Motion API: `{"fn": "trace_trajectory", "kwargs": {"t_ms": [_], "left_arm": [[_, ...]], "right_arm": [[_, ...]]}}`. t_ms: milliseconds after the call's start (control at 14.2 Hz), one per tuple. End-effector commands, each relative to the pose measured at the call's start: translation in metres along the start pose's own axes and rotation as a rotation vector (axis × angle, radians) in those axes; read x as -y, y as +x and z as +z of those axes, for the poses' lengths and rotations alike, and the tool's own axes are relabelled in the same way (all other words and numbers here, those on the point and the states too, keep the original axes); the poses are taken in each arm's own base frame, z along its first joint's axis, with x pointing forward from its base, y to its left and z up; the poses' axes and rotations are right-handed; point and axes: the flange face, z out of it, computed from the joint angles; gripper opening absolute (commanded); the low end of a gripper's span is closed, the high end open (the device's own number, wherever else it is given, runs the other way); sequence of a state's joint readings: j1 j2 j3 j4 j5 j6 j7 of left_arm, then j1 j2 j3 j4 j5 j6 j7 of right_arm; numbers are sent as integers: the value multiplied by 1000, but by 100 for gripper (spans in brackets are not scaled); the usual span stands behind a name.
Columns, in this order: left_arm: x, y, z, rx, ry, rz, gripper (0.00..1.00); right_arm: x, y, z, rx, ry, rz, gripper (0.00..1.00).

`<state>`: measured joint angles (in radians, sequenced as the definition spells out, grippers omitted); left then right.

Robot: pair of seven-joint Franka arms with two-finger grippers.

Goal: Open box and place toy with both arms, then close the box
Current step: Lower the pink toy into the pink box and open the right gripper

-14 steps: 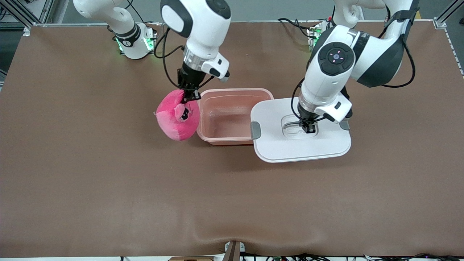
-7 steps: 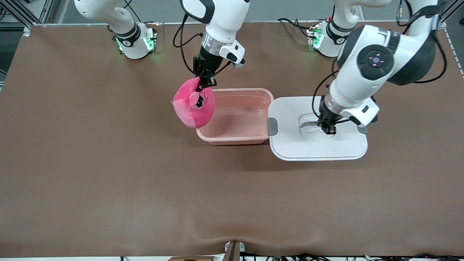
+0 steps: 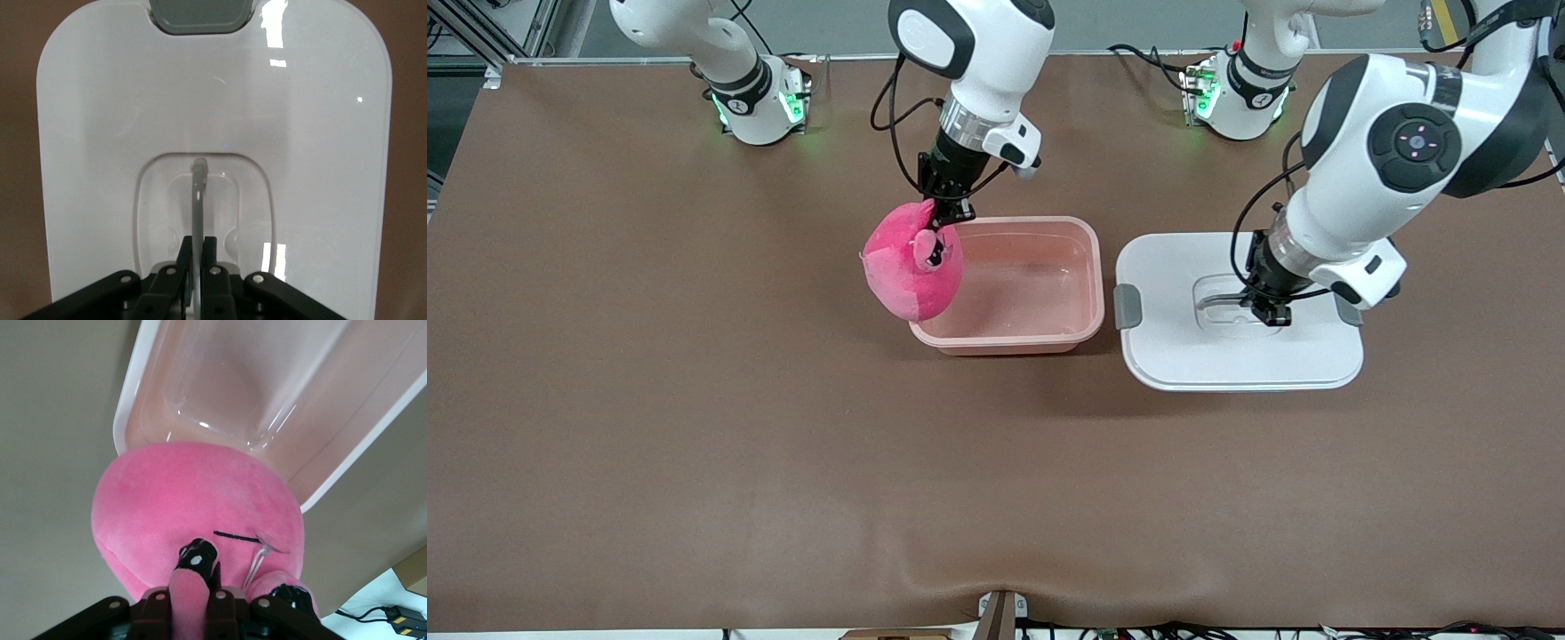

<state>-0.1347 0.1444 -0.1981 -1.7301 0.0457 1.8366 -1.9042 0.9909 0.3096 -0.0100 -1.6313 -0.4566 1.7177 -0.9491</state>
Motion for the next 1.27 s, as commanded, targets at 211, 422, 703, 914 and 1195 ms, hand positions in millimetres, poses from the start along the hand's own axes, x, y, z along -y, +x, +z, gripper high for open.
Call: {"fn": "trace_trajectory", "kwargs": {"t_ms": [211,422,703,914,1195], "left_arm": [[15,11,-3,6,1,36,0],[15,12,-3,6,2,36,0],[15,11,-2,5,3,37,0],[15,11,-1,5,5,39,0],[15,11,-1,5,5,39,0]], "right_arm": [[2,12,-17,8,-33,12,100],[-1,4,-30,-7,-49,27,100],[-14,-33,-18,-56,6,106,100],[-30,-85,4,-114,79,210,100],[-49,-155,41,-115,136,371,100]]}}
